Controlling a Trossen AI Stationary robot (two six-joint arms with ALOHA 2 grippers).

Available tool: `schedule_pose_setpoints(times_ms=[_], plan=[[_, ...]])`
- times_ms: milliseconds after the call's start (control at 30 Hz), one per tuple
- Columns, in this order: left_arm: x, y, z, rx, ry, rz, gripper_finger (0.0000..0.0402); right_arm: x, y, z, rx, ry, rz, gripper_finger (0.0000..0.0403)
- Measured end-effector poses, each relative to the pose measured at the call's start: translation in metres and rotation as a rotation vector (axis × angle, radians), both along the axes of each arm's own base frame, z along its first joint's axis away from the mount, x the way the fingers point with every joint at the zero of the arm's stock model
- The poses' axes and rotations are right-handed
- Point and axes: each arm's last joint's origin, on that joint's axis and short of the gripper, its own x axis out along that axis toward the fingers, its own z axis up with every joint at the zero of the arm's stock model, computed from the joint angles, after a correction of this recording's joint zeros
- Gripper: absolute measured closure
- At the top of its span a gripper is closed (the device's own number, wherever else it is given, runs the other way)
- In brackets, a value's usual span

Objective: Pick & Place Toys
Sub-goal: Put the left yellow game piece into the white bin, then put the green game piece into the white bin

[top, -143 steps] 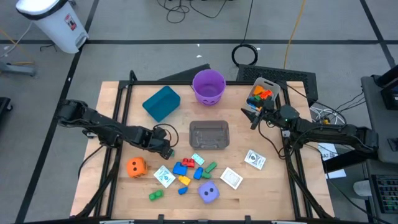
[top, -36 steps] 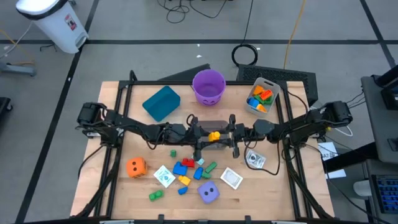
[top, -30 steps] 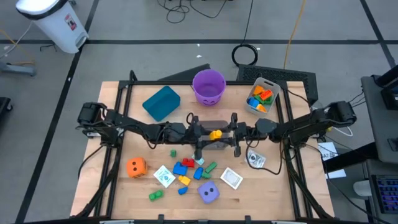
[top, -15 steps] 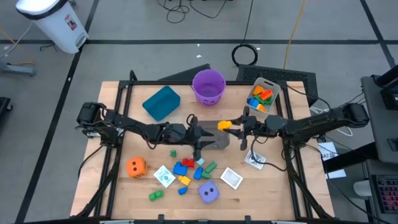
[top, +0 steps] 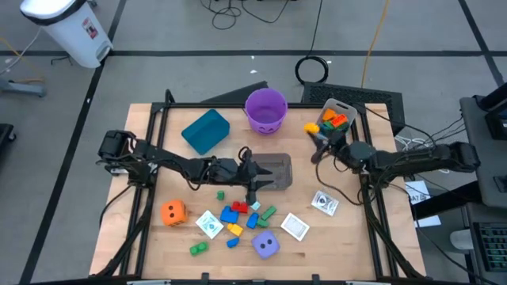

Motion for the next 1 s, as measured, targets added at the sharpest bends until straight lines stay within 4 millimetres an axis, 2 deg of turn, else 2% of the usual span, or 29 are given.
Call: schedule_pose_setpoints(times_ms=[267,533,667,867,1000], plan=[[0.000,0.000,0.000,0.002,0.000,-0.001,0.0256,-0.027,-0.048,-0.033,0.146,0.060,-0.311,0.0301],[0.000,0.000,0.000,0.002,-0.001,0.004,0.0256,-0.057,-0.090,-0.048,0.347,0.044,-0.413,0.0283],[0.000,0.000,0.000,0.007,-0.001,0.006,0.0256,-0.063,-0.096,-0.051,0.360,0.053,-0.444,0.0247],[0.000,0.000,0.000,0.008,0.000,0.007,0.0256,-0.062,-0.096,-0.051,0.345,0.082,-0.425,0.0171],[0.000,0.000,0.000,0.008,0.000,0.007,0.0256,-0.060,-0.095,-0.050,0.357,0.078,-0.343,0.0130]])
